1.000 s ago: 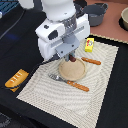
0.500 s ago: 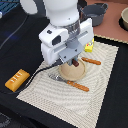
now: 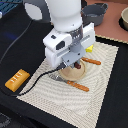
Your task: Interact with the objects in diverse but meaningful ways.
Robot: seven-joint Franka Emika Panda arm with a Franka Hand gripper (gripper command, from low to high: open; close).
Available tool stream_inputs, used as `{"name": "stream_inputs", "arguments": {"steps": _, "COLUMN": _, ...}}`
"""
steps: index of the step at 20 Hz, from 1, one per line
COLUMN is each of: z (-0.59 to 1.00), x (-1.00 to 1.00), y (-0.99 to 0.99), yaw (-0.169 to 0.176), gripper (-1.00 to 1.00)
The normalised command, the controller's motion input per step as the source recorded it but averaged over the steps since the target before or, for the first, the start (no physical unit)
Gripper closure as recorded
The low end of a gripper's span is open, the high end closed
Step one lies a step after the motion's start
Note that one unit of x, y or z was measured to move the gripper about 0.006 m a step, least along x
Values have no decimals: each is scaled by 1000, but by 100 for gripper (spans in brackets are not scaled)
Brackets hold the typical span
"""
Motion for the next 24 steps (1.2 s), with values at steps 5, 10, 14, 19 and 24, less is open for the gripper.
{"name": "stream_inputs", "arguments": {"steps": 5, "z": 85, "x": 662, "y": -76, "yaw": -54, "gripper": 100}}
{"name": "stream_inputs", "arguments": {"steps": 10, "z": 134, "x": 562, "y": -3, "yaw": -52, "gripper": -100}}
{"name": "stream_inputs", "arguments": {"steps": 14, "z": 559, "x": 486, "y": 26, "yaw": -48, "gripper": -100}}
{"name": "stream_inputs", "arguments": {"steps": 19, "z": 1000, "x": 446, "y": 139, "yaw": -34, "gripper": -100}}
{"name": "stream_inputs", "arguments": {"steps": 24, "z": 1000, "x": 418, "y": 499, "yaw": 5, "gripper": -100}}
